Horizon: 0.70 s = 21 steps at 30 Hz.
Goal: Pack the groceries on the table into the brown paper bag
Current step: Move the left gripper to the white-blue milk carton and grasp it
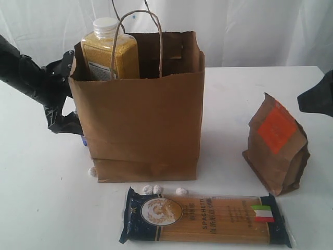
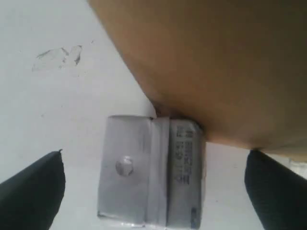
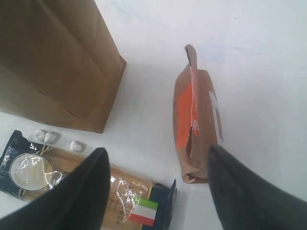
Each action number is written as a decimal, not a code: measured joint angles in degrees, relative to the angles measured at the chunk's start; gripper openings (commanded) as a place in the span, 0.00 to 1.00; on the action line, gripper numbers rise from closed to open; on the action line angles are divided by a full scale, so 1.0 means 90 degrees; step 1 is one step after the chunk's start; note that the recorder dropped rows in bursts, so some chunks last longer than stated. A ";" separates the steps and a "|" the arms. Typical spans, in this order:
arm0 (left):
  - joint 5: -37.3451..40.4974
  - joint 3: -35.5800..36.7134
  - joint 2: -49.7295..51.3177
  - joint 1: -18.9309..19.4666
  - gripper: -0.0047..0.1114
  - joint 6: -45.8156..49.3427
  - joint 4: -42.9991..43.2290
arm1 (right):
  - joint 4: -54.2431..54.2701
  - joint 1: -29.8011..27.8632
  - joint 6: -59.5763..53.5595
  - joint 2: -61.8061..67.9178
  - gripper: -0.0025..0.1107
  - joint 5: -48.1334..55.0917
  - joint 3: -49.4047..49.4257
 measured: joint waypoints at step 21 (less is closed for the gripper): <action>0.0025 0.0000 0.0000 0.0000 0.94 -0.0082 -0.0409 | 0.0000 0.0000 0.0000 0.0000 0.51 0.0081 0.0000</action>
